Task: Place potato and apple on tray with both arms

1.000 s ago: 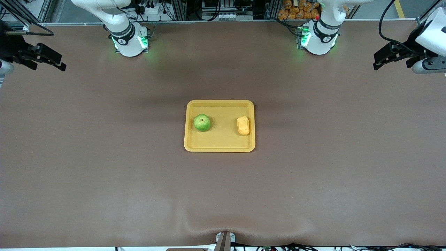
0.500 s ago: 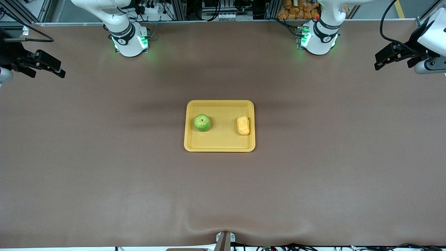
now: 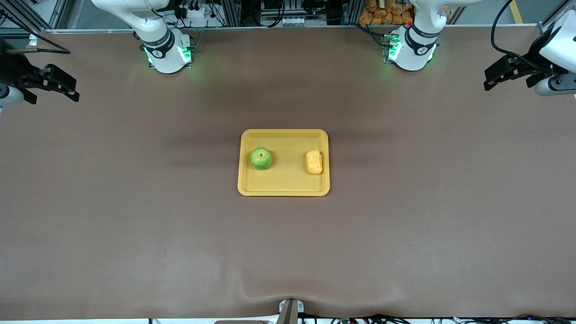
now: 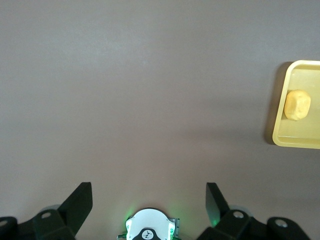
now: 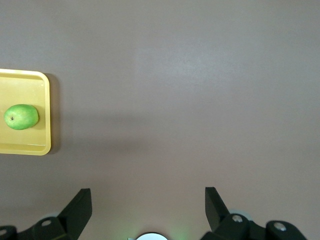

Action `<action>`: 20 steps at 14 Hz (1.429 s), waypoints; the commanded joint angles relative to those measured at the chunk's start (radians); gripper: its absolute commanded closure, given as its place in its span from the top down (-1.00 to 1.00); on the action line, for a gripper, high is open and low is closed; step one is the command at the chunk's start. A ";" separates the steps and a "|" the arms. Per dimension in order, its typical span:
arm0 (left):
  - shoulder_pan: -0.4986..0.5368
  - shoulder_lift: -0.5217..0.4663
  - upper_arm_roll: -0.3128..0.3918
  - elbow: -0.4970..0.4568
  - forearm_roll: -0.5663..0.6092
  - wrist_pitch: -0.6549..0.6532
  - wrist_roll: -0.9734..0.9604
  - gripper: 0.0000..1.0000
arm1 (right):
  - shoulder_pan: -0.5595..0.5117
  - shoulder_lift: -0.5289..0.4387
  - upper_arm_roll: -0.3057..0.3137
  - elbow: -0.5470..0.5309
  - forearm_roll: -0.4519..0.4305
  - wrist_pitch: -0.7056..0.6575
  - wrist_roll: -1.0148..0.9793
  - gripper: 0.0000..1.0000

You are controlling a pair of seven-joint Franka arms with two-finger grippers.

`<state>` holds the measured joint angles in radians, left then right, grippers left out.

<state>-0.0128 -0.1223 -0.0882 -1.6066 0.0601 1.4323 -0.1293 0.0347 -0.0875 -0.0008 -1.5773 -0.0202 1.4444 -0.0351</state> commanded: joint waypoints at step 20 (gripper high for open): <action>0.010 -0.011 0.007 0.010 -0.057 0.000 0.037 1.00 | 0.010 0.017 -0.001 0.010 -0.010 -0.018 -0.012 1.00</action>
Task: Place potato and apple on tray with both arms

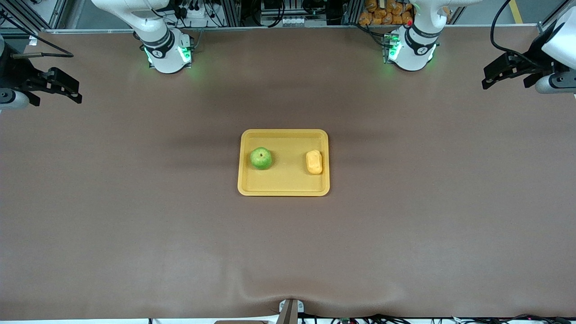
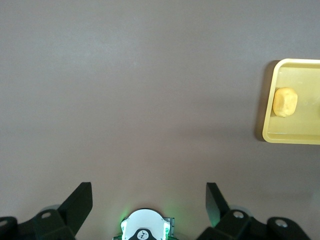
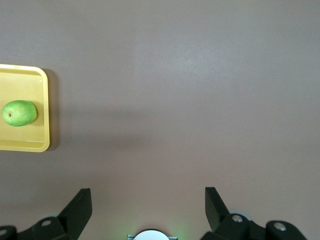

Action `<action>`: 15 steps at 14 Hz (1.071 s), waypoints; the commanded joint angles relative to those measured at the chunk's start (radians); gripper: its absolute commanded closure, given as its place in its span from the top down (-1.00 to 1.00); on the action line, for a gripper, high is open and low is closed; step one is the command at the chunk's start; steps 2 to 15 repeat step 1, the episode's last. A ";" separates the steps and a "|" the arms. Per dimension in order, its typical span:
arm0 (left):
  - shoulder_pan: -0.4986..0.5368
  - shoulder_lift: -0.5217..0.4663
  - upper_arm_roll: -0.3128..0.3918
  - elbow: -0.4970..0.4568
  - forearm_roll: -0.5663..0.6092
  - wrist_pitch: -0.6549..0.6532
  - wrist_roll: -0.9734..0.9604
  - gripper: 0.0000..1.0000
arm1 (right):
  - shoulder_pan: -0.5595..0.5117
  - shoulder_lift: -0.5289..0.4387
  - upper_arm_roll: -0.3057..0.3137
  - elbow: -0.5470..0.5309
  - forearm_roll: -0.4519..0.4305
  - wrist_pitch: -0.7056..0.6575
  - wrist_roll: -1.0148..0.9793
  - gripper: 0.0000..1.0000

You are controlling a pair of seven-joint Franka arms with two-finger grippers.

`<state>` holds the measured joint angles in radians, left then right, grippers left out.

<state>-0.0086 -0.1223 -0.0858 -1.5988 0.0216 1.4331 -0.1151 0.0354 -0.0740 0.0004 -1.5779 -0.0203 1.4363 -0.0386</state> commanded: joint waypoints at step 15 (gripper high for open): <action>0.006 -0.010 0.005 0.002 -0.019 0.000 0.023 1.00 | 0.009 0.002 -0.002 0.012 -0.010 -0.010 -0.007 1.00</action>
